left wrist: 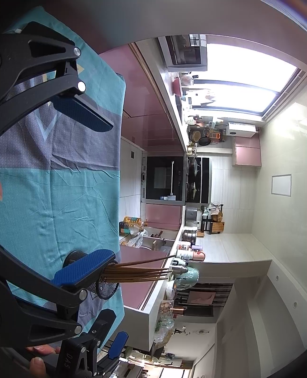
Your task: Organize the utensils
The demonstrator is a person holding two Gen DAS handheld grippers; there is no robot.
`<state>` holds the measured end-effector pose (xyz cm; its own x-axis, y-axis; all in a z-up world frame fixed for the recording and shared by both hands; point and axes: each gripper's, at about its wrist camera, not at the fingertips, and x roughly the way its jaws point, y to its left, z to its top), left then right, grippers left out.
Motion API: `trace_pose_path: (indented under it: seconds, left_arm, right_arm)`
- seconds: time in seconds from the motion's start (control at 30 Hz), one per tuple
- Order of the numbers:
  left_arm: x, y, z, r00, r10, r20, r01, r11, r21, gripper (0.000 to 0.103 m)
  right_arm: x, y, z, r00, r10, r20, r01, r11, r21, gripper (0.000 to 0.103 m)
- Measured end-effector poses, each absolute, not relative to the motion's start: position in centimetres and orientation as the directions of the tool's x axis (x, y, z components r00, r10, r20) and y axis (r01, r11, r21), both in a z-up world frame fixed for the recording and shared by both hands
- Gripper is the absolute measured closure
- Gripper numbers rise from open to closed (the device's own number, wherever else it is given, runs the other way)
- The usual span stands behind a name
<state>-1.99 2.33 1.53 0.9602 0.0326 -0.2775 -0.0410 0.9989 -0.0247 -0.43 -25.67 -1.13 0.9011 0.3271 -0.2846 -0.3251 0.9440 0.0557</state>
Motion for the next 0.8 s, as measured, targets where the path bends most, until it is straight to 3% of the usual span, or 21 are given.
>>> trace_pose_path:
  seconds: [0.8]
  left_arm:
    - [-2.06,1.97,1.67,0.960,0.032,-0.277,-0.040,0.999,-0.025,0.005]
  right_arm:
    - [-0.44,-25.70,-0.87,0.903,0.325,-0.280,-0.321,0.945,0.061,0.007]
